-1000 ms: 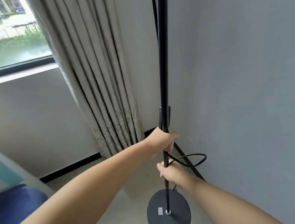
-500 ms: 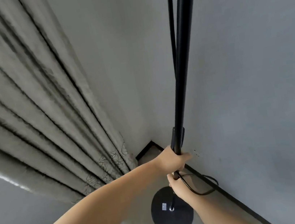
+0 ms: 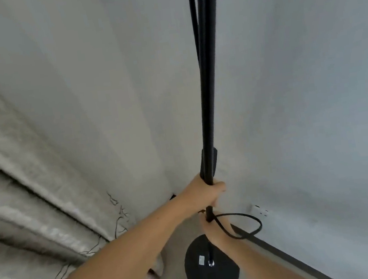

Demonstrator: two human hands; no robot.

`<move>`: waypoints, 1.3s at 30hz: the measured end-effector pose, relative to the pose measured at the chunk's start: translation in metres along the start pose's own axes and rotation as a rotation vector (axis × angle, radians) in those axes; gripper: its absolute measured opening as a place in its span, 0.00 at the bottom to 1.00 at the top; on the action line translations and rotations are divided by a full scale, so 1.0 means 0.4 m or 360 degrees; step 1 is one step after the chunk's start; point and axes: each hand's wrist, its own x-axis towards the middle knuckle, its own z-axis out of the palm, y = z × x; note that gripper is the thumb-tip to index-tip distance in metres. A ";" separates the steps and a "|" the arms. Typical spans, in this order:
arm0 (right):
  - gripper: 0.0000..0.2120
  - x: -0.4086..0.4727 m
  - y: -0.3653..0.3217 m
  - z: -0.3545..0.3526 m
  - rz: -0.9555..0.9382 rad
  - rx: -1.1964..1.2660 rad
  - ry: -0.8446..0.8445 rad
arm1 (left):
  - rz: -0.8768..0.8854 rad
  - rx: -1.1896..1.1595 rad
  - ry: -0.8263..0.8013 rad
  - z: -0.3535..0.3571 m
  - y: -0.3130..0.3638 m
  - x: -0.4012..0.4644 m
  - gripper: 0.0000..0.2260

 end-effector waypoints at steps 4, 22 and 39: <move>0.20 0.149 0.055 0.086 -0.0108 -0.0085 -0.0027 | 0.0148 -0.0105 0.0019 -0.036 -0.128 0.112 0.26; 0.10 0.431 0.062 0.250 -0.0705 0.0324 0.0190 | 0.0589 -0.0208 0.0369 -0.162 -0.268 0.314 0.22; 0.05 0.319 0.251 -0.117 -0.0697 -0.0369 -0.0596 | 0.0591 -0.0083 0.0286 0.015 -0.485 0.238 0.12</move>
